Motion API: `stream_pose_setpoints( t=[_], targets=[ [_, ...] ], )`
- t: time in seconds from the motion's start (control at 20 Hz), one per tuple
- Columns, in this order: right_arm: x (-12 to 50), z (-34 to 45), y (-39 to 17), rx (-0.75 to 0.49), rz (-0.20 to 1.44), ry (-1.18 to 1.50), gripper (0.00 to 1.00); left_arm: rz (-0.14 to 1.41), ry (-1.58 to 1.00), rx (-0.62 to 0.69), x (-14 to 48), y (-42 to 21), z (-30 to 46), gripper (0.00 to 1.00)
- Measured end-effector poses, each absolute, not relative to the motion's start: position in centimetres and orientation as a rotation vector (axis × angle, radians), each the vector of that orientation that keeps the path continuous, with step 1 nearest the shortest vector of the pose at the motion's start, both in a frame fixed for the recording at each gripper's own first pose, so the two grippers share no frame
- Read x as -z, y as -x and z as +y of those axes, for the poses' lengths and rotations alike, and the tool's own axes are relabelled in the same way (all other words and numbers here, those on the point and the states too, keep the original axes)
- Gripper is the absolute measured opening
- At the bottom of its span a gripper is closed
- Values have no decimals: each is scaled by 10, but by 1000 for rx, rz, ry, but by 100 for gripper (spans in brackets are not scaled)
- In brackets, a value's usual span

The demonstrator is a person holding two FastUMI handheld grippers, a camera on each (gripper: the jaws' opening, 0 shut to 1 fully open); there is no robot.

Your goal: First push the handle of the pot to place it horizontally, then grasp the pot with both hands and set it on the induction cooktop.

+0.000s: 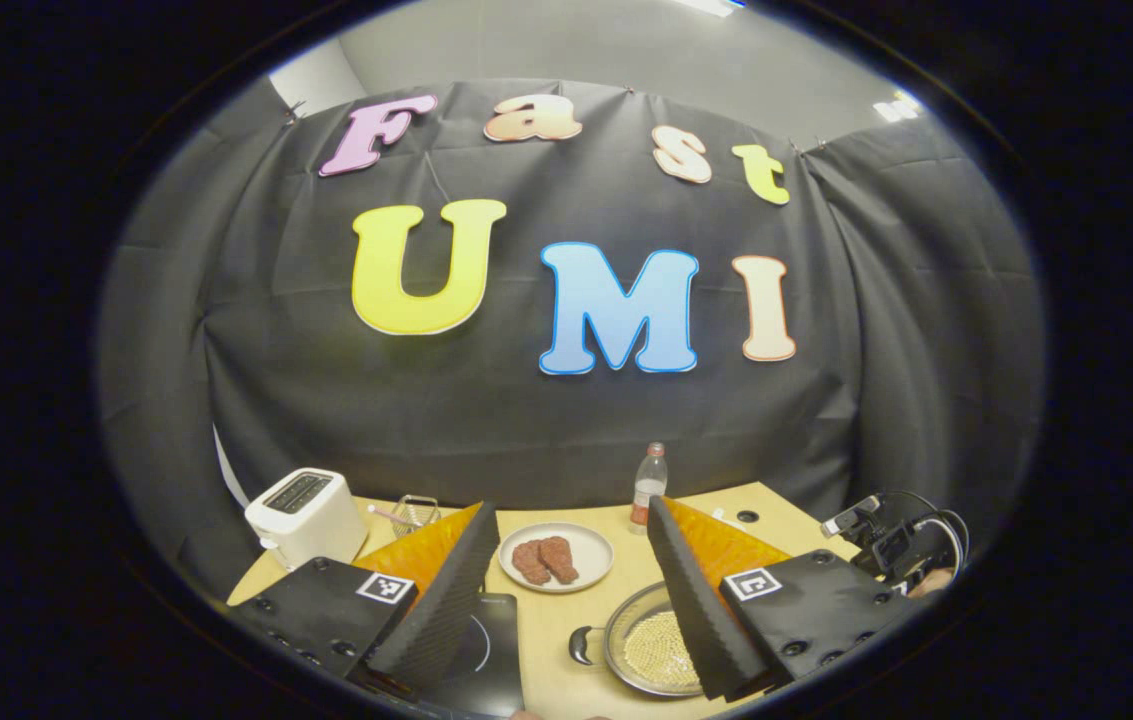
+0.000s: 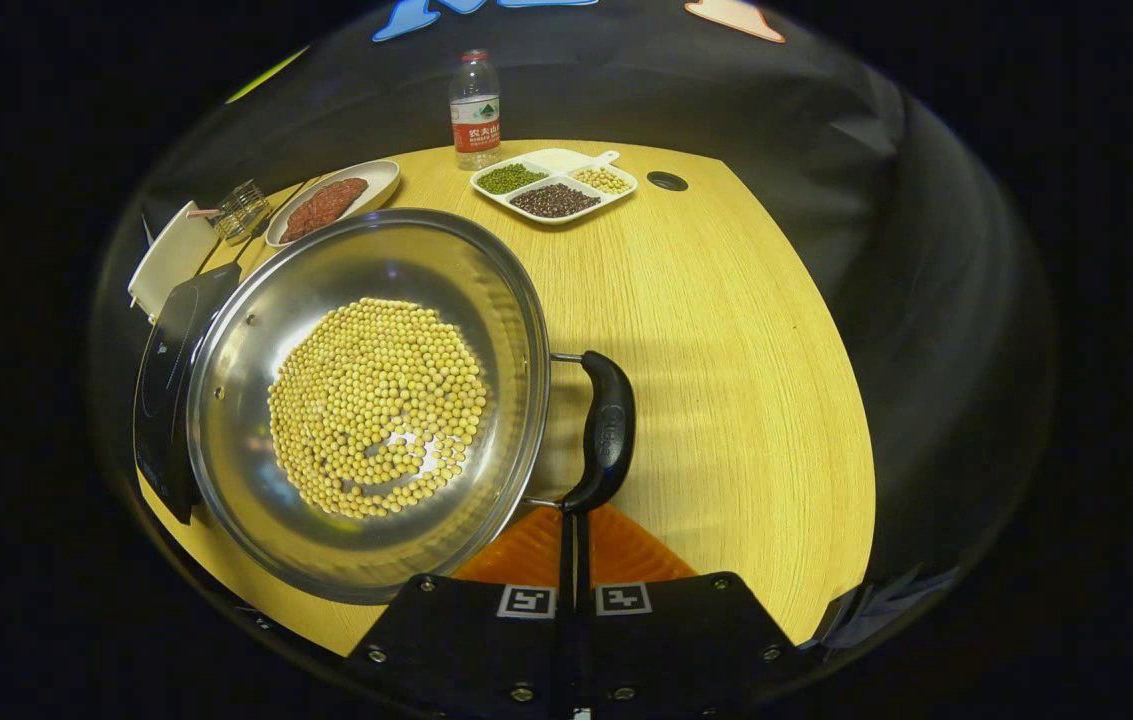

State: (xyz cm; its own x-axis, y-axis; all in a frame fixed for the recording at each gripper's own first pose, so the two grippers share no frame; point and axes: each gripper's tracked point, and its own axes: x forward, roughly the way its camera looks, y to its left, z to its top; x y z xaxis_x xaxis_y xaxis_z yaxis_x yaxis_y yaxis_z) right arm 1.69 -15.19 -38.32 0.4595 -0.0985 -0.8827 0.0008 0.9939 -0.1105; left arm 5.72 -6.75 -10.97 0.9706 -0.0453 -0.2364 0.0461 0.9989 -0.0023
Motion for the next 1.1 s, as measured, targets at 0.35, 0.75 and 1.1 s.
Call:
stream_pose_setpoints(
  t=[0.35,0.75,1.1],
  targets=[
    [383,-155,-33,62,1082,116,0,261,7,28,120,-63,-60,95],
    [374,-160,-30,85,1053,116,0,285,22,48,132,-62,-55,95],
    [320,-142,-5,91,879,56,63,312,47,117,147,-38,-54,97]
  ],
)
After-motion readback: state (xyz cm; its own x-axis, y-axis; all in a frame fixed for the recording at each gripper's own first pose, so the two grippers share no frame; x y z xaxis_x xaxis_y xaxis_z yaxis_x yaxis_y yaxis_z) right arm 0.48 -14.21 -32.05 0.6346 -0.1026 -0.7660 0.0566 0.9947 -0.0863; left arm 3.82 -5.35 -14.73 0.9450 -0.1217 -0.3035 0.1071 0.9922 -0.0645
